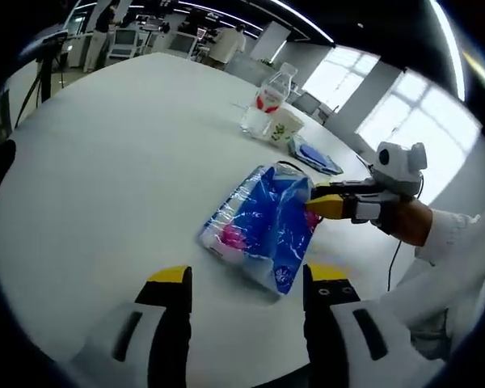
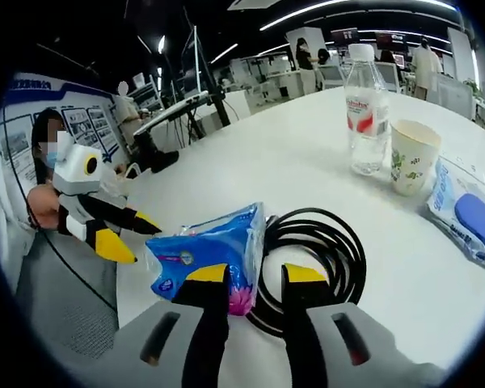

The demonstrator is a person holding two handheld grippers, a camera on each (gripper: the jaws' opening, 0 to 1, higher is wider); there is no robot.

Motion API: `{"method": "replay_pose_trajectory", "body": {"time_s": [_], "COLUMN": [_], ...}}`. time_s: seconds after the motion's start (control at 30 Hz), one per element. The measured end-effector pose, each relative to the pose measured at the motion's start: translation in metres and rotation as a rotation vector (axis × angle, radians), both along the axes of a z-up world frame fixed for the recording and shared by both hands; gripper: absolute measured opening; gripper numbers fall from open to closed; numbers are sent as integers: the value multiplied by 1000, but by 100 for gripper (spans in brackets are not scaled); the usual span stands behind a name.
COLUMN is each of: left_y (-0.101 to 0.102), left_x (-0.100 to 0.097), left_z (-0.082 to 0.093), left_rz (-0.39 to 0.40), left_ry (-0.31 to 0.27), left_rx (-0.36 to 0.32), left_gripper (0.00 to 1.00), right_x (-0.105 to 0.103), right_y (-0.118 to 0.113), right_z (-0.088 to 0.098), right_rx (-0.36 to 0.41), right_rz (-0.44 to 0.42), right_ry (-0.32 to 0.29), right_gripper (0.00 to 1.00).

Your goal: Arrange the tabletop items into an orderly group along one side of the table until the central work area is clear of visible clutter.

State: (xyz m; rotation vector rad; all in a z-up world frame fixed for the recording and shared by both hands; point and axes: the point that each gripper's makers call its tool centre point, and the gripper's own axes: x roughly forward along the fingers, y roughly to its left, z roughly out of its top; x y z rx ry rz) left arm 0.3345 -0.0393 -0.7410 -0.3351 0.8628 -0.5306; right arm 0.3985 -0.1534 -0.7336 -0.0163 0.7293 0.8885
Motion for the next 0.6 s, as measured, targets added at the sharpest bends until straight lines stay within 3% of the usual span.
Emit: {"method": "replay_pose_trajectory", "body": {"time_s": [0.27,0.43,0.6], "left_y": [-10,-18,-20], "left_x": [-1,-5,-2], "left_z": [-6,-14,-14], "left_rz": [-28,-82,-82], "left_ry": [26,38,34], "left_rx": [6,33,35], "left_gripper": [37,22,19], "right_x": [1,1,-4], "right_y": [-2,-4,-2], "right_z": [-3,-1,2], "right_rx": [-9,-6,3], "right_rz": [-4,-6,4], "right_ry": [6,5,8], "right_gripper": [11,3,0]}}
